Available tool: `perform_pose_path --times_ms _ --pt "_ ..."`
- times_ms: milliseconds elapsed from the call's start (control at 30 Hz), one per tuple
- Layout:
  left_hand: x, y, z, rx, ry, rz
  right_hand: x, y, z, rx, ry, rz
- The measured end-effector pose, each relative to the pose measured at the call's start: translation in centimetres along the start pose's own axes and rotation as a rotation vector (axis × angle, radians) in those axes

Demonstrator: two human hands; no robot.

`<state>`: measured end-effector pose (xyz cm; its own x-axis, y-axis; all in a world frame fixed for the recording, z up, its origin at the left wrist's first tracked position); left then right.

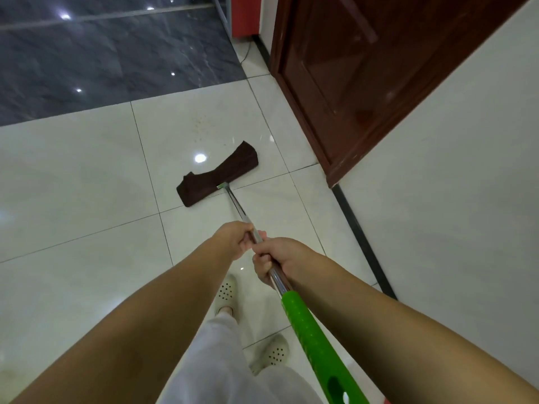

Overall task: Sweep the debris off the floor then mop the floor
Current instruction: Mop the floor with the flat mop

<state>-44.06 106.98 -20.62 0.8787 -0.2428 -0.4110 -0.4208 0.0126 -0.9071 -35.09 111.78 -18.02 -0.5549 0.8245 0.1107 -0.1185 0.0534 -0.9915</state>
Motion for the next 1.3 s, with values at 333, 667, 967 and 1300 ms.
perform_pose_path --times_ms 333,667,967,1300 --pt "12.6 -4.8 5.0 0.129 -0.051 -0.130 -5.9 -6.5 -13.1 0.019 0.105 0.101" --pt "14.0 -7.2 7.9 0.150 -0.085 -0.149 -5.5 -8.3 -16.4 0.059 0.239 0.130" --pt "6.9 -3.8 7.8 0.137 -0.084 -0.186 0.5 -8.3 -11.2 0.052 0.088 0.163" --pt "-8.1 2.8 8.5 0.162 -0.143 -0.166 14.0 -6.2 -0.5 0.031 0.071 0.155"
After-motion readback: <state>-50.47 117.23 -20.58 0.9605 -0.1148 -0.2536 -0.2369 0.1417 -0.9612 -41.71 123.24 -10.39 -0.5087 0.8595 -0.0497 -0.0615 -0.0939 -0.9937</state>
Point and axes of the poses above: each hand's wrist, its own y-axis towards the middle knuckle, its own z-axis out of the palm, x = y × z, the point moved 3 cm from there along y, towards the middle knuckle, and after that the axes turned 14 degrees about -x, right-handed, at the moved point
